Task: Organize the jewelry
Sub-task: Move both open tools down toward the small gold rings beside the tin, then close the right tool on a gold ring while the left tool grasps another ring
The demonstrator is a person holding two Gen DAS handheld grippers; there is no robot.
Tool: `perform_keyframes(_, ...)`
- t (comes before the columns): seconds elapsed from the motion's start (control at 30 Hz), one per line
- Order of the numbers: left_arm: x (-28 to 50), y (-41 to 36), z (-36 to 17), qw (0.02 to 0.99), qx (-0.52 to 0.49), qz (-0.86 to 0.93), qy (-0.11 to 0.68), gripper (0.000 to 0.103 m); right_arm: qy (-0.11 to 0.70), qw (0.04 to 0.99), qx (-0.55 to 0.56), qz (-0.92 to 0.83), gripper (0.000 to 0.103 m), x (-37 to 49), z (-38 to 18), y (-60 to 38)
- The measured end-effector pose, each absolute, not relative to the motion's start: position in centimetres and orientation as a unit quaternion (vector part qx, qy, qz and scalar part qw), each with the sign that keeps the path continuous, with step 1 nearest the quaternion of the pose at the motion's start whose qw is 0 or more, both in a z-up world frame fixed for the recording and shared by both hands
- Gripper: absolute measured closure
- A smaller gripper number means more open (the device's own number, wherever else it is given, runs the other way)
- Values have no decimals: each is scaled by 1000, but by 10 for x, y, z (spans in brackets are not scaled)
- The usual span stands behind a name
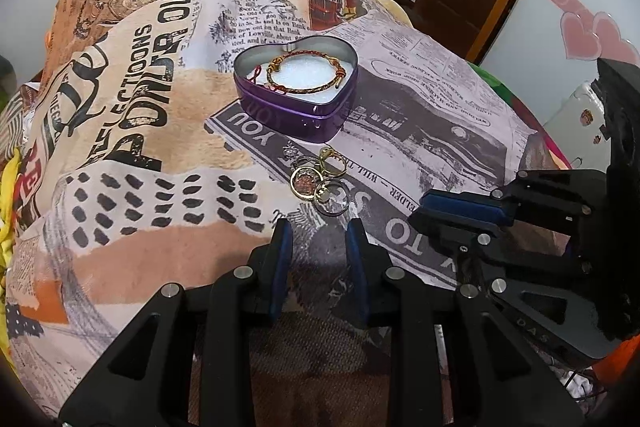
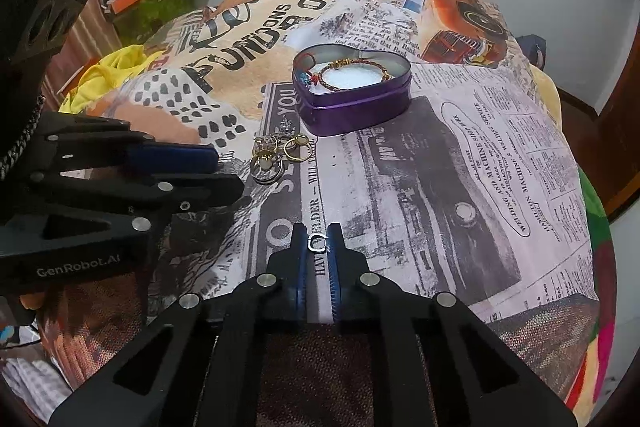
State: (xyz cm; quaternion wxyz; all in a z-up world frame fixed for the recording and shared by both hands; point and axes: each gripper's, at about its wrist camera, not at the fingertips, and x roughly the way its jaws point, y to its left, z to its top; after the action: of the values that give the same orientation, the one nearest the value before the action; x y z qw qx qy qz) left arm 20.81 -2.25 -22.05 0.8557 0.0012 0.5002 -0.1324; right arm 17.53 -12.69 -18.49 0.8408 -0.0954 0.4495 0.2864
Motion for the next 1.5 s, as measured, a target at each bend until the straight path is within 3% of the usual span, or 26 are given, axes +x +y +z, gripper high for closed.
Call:
perform_keyframes(0.6, 232, -33, -229, 847, -16, -143, 511, 76, 422, 866, -63, 261, 95, 180, -164, -154)
perform_keyframes(0.8, 236, -33, -230, 851, -14, -131, 509, 83, 416, 871, -57, 255, 95, 181, -160, -160)
perform_keyframes(1.1, 234, -33, -229, 855, -7, -125, 503, 84, 409, 875, -56, 253, 95, 175, -153, -163)
perform_keyframes(1.5, 213, -24, -197, 877, 3, -112, 467, 84, 389, 887, -52, 245, 95, 174, -134, -165)
